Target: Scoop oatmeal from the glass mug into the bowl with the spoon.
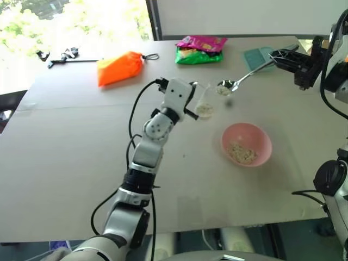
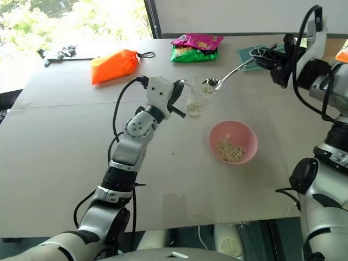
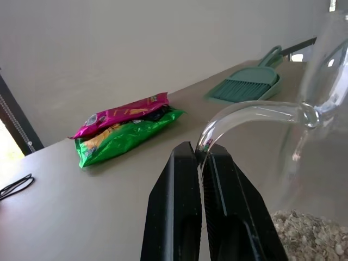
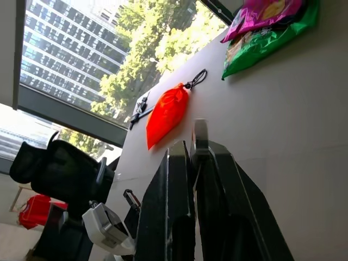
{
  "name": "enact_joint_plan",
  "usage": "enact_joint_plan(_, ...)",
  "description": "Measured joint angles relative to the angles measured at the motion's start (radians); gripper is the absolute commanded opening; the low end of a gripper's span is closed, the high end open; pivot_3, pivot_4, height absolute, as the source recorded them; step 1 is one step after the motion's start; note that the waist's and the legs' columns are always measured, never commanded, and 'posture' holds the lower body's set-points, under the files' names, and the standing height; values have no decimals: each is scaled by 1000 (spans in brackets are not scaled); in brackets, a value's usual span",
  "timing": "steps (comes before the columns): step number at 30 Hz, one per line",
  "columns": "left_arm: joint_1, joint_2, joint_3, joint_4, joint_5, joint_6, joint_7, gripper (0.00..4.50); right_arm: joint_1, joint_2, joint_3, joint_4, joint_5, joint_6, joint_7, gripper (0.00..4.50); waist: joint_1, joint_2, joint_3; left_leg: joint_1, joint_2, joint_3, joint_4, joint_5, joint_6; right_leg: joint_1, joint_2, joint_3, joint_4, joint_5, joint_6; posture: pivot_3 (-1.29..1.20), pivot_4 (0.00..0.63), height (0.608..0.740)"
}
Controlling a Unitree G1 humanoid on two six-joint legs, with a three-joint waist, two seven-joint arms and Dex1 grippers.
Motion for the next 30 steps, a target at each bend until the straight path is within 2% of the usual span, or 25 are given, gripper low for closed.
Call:
enact_joint_plan(9, -15, 1, -21, 29, 2, -36, -30, 29, 87, -26, 5, -83, 13, -42, 43, 0, 8, 0, 0, 0, 0, 0, 0, 0, 0, 0, 0, 0, -1, 0, 0, 0, 150, 740)
enact_joint_plan(25, -45, 6, -68, 130, 31, -97, -53, 29, 233, -79, -77, -179, 14, -63, 151, 0, 16, 0, 0, 0, 0, 0, 0, 0, 0, 0, 0, 0, -1, 0, 0, 0, 150, 740)
enact_joint_plan(30, -58, 6, -75, 150, 36, -113, -53, 29, 333, -148, -109, -204, 14, -56, 244, 0, 27, 0, 0, 0, 0, 0, 0, 0, 0, 0, 0, 0, -6, 0, 0, 0, 150, 740)
